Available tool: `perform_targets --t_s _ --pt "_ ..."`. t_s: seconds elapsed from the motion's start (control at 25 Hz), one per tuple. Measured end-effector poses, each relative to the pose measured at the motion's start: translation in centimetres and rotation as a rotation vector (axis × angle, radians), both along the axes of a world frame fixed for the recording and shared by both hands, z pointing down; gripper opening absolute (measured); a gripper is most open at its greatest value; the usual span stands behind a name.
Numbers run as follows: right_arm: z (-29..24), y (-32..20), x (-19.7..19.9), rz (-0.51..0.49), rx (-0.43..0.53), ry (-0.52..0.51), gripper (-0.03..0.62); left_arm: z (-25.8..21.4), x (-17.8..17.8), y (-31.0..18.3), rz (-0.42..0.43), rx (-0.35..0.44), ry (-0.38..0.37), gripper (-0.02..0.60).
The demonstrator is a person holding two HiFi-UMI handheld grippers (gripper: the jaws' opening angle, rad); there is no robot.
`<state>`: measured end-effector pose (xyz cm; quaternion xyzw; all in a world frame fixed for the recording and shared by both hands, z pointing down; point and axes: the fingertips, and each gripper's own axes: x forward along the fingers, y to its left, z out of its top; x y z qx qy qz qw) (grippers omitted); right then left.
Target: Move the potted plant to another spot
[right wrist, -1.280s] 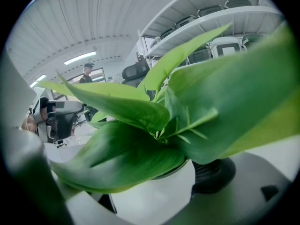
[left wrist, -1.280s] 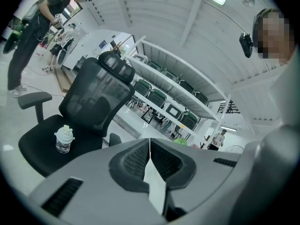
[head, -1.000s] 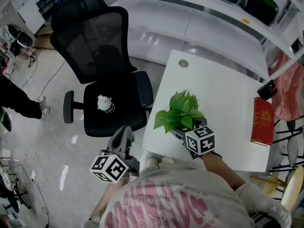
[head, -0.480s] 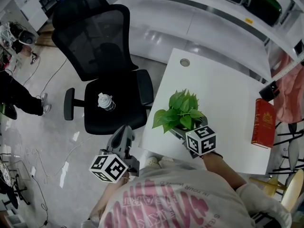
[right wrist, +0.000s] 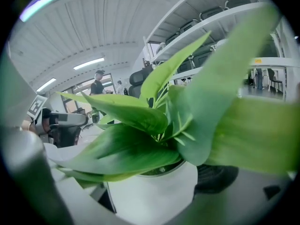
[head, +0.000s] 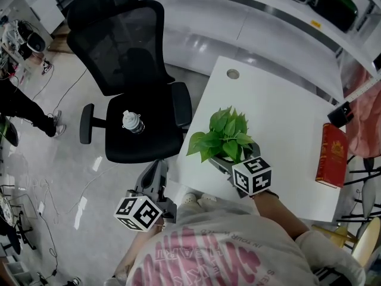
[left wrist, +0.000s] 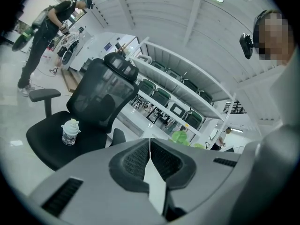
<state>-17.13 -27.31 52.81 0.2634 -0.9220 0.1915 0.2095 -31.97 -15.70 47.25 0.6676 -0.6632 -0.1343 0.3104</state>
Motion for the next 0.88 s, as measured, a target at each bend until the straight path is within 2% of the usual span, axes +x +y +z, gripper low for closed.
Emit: perform_targets --t_s 0.4,0.88 --pt "0.5 1.1 0.9 0.014 -0.013 -0.003 0.540 0.6 0.5 1.7 -0.007 -0.016 0.010 0.025" --pt "-0.1 2.6 4.4 0.196 -0.026 0.013 0.538 -1.4 1.9 0.7 0.161 0.028 -0.002 0.025"
